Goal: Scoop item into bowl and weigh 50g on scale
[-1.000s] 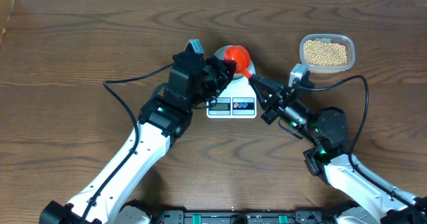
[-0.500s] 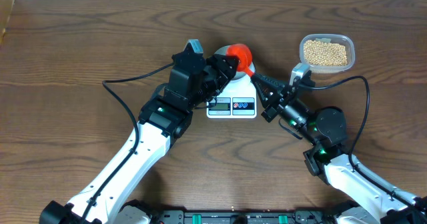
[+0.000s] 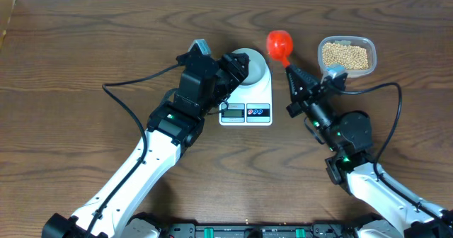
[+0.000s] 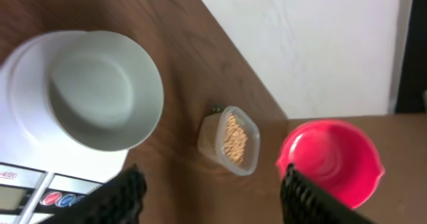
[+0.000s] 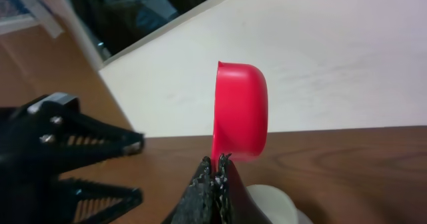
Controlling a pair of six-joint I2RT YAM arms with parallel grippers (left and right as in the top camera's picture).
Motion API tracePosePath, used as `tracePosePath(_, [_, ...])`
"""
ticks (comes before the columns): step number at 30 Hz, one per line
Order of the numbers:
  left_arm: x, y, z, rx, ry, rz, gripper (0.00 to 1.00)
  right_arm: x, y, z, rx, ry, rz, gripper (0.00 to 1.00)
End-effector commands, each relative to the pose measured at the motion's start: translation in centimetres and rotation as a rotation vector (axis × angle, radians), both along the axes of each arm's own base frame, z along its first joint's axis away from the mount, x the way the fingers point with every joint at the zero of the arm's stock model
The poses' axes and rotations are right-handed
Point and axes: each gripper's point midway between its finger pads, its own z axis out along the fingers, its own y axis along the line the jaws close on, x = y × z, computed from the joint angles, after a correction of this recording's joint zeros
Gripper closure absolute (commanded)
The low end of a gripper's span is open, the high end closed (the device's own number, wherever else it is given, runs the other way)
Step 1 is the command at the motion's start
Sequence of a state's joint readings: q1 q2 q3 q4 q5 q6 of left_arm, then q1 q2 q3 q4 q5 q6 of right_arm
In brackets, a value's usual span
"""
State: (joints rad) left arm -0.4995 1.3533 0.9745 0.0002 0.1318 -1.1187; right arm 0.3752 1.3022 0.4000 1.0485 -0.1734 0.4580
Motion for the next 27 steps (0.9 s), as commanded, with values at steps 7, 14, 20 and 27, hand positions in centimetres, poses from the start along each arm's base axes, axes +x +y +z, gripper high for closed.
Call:
tracePosePath(7, [-0.6, 2.9, -3.3, 0.173, 0.08, 0.086, 0.14, 2.2, -0.3, 2.5, -0.045, 0.001, 0.028, 0.99])
tracePosePath(14, [-1.1, 3.2, -4.1, 0.194, 0.114, 0.084, 0.1, 3.0, -0.6, 4.7, -0.022, 0.018, 0.115, 0.99])
tracePosePath(20, [-1.8, 3.5, -5.1, 0.219, 0.157, 0.081, 0.09, 4.0, -1.8, 4.3, -0.031, 0.068, 0.081, 0.99])
tracePosePath(27, [-1.6, 3.5, -4.9, 0.206, 0.153, 0.088, 0.09, 4.4, -2.0, 2.9, -0.056, 0.246, 0.132, 0.99])
